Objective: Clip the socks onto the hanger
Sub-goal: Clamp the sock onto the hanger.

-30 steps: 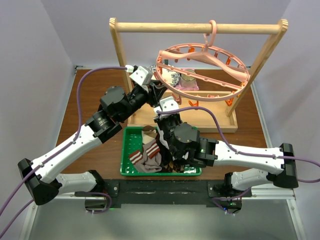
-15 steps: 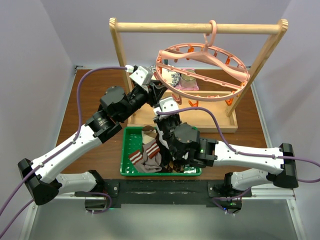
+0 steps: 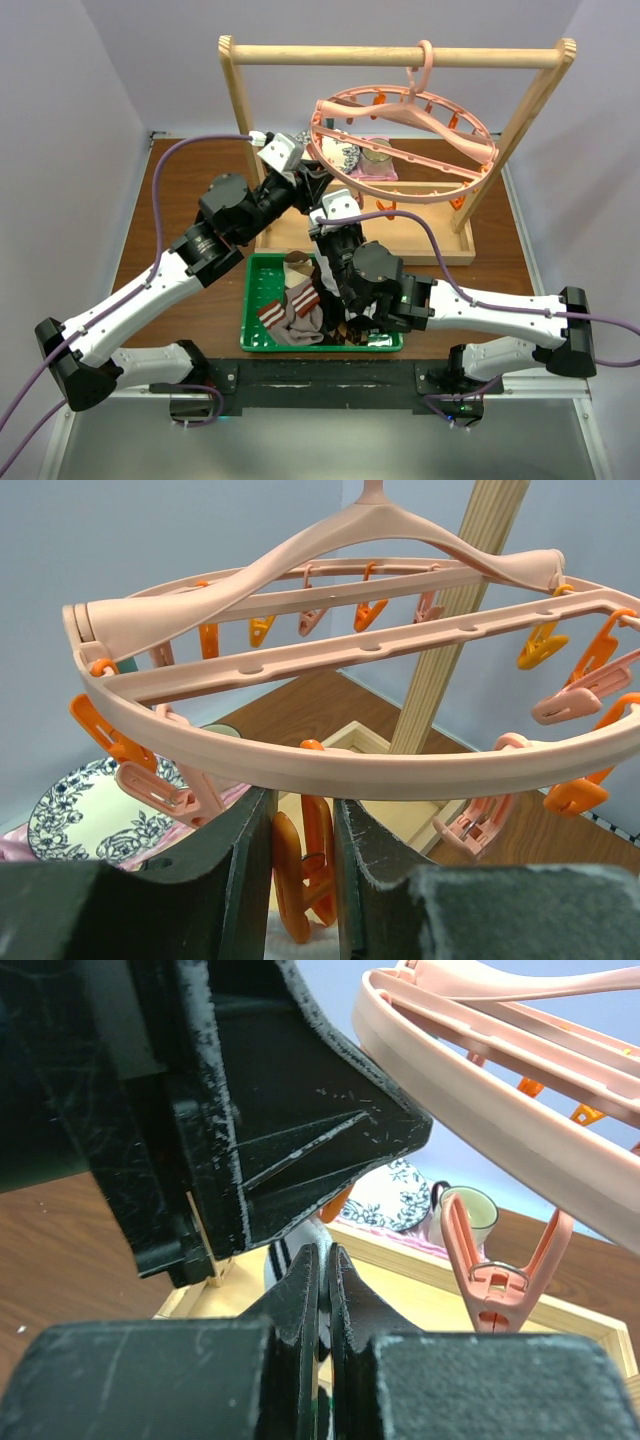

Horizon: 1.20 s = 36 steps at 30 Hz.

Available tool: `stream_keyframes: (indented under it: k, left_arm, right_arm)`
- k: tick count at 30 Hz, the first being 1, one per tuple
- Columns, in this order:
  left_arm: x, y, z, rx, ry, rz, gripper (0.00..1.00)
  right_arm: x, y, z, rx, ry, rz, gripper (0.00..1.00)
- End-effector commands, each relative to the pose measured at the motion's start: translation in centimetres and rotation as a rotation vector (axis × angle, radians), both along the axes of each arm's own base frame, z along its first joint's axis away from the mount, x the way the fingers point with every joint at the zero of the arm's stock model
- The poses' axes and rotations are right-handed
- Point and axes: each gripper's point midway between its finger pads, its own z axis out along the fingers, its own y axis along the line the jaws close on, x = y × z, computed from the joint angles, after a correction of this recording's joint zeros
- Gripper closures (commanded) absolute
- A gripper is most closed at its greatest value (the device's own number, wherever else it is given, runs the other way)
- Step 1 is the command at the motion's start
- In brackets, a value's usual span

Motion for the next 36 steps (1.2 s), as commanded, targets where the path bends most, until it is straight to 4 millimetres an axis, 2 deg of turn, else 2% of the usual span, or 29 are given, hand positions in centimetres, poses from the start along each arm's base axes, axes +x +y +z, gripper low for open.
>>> stream_keyframes:
  k: [1,14,29,36]
  left_arm:
    - [-0.5,0.7,2.1,-0.063,-0.043,0.001,1.00]
    - [-0.5,0.5,2.3,-0.069,-0.050,-0.003,1.00]
    - [-0.6,0.7,2.7,-0.074,-0.054,-0.005,1.00]
    - [-0.6,0.8,2.7,-0.076,-0.054,-0.004,1.00]
  right_arm:
    - [0.1,-1.1,2.4,0.082,-0.020,0.002,1.00]
    - [-0.1,-0.1,0.3,0.087,0.029,0.030,1.00]
    - [0.6,-0.6,-0.3,0.062,0.022,0.002,1.00]
    - [0.8,-0.8,0.3,0.070,0.014,0.000,1.00]
